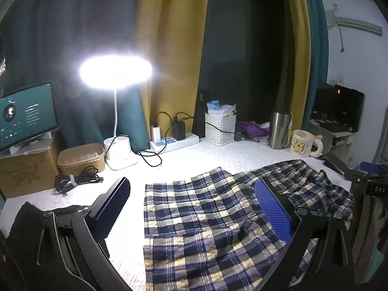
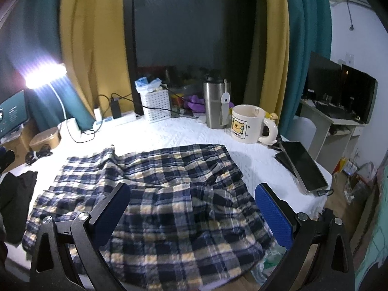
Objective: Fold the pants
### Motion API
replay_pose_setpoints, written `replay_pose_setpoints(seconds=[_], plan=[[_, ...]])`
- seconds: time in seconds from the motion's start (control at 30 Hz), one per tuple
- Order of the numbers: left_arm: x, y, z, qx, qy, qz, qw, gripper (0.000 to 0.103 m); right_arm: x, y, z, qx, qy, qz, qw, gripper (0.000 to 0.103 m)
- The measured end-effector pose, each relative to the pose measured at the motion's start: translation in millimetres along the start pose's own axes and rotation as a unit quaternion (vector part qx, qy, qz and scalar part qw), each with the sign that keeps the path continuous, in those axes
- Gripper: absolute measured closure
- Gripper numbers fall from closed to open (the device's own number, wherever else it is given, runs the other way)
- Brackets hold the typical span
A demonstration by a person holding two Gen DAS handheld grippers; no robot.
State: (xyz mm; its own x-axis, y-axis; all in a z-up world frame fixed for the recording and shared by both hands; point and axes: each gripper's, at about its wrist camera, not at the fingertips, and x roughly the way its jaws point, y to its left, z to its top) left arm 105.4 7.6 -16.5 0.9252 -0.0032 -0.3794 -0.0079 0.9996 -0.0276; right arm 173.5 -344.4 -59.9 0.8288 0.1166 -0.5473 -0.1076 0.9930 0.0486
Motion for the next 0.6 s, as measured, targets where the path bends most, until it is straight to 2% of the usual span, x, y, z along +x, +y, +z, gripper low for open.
replay_pose_setpoints(seconds=[0.6], plan=[[116,6,22,0.027,0.072,0.015,0.9969,0.002,109,-18,40,0.001,0.058,-0.004,0.998,0.000]])
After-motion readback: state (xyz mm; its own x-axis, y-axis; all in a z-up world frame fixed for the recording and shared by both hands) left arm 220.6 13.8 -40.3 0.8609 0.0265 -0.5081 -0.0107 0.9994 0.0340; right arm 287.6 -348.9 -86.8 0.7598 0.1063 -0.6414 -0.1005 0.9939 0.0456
